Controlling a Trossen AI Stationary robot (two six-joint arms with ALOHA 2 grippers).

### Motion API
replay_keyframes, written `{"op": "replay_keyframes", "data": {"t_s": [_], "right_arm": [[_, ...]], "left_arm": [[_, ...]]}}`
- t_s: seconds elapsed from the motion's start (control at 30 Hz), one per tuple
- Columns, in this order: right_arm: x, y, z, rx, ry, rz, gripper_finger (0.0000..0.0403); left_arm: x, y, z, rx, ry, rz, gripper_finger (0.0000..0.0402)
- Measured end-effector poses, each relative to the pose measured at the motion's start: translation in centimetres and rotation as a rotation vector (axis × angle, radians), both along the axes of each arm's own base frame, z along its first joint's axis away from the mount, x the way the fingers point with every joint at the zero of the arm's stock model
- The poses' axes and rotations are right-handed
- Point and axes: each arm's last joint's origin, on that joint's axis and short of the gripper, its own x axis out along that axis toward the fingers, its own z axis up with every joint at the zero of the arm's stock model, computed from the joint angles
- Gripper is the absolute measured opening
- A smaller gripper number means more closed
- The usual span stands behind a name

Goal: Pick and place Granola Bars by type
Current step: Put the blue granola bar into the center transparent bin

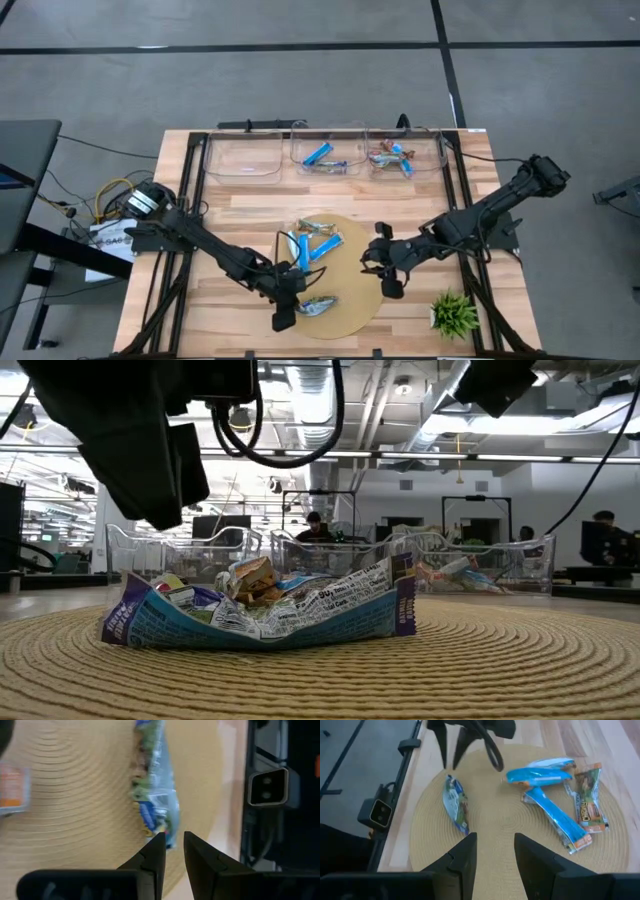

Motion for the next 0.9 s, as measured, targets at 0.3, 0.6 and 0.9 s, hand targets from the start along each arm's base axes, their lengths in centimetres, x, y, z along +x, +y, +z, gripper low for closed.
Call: {"op": "replay_keyframes", "data": {"t_s": [0.3, 0.6, 0.9], "right_arm": [[-0.1, -0.1, -0.2, -0.011, 0.020, 0.000, 0.0123], [0.0, -0.4, -0.2, 0.003, 0.028, -0.028, 0.0123], [0.1, -0.9, -0.4, -0.001, 0.044, -0.048, 0.0123]], "left_arm": [[0.2, 0.2, 0.1, -0.013, -0.009, 0.024, 0.0095], [0.3, 0.3, -0.6, 0.077, -0.019, 0.042, 0.0176], [0.8, -0.5, -2.2, 0.094, 0.008, -0.016, 0.0180]]}}
